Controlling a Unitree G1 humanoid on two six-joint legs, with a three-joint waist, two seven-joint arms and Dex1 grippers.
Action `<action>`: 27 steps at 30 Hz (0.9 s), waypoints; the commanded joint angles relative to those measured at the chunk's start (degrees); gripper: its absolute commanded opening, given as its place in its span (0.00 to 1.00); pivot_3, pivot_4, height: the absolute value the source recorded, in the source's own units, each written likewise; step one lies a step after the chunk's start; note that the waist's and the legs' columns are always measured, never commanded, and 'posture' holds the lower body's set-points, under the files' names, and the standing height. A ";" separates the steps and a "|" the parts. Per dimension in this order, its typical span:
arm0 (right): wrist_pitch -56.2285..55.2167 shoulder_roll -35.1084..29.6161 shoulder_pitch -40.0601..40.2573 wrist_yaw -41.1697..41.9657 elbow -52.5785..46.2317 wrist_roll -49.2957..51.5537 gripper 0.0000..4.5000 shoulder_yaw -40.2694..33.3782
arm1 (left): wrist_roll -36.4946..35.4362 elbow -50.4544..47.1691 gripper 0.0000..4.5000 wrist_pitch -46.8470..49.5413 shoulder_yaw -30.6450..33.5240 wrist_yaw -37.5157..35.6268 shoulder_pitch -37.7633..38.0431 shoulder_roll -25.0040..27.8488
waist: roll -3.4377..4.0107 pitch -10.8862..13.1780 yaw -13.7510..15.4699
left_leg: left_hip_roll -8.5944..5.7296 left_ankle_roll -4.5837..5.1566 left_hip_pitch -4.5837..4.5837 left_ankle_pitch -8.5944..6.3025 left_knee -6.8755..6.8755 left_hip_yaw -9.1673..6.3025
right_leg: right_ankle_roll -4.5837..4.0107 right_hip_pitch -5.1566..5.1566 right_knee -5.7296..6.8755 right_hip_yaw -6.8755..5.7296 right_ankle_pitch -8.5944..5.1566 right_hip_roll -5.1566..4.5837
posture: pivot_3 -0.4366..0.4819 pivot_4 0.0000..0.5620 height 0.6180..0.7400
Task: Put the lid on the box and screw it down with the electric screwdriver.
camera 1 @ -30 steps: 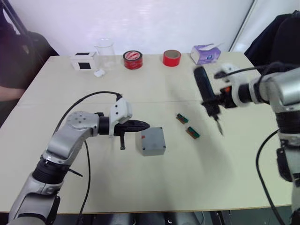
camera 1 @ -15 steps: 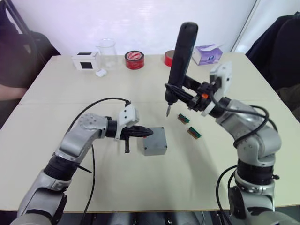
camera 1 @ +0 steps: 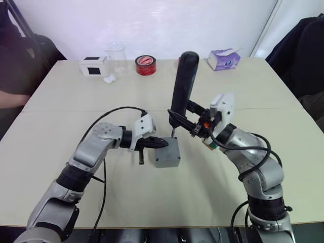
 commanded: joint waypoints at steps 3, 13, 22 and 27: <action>-3.33 -0.98 -0.29 0.16 -1.24 -0.61 0.41 0.02 | 0.86 -0.69 0.00 -0.21 -0.38 -0.14 0.31 0.08 | 0.00 0.00 0.00 | 0.00 0.00 0.00 0.00 0.00 0.00 | 0.00 0.00 0.00 0.00 0.00 0.00 | 0.48 0.27 1.00; -5.45 -2.39 -0.33 0.96 1.32 -1.81 0.41 0.76 | 0.98 -0.93 0.00 -0.36 -0.22 0.17 0.61 0.04 | 0.00 0.00 0.00 | 0.00 0.00 0.01 0.00 0.00 0.00 | 0.00 0.01 0.00 0.00 0.00 0.00 | 0.48 0.27 1.00; -7.51 -2.00 -0.76 1.16 2.78 -2.44 0.41 1.93 | 0.91 -1.08 0.00 -0.27 -0.02 0.51 1.01 0.00 | 0.00 0.00 -0.01 | 0.00 0.00 0.02 0.00 0.00 0.00 | 0.00 0.03 0.00 0.00 0.00 0.00 | 0.48 0.27 1.00; -8.13 -2.08 -1.42 1.26 3.34 -2.73 0.41 2.21 | 0.89 -1.33 0.00 -0.32 0.00 0.60 1.30 0.06 | 0.00 0.00 0.00 | 0.00 0.00 0.03 0.00 0.00 0.00 | 0.00 0.04 0.01 0.00 0.00 0.00 | 0.48 0.27 1.00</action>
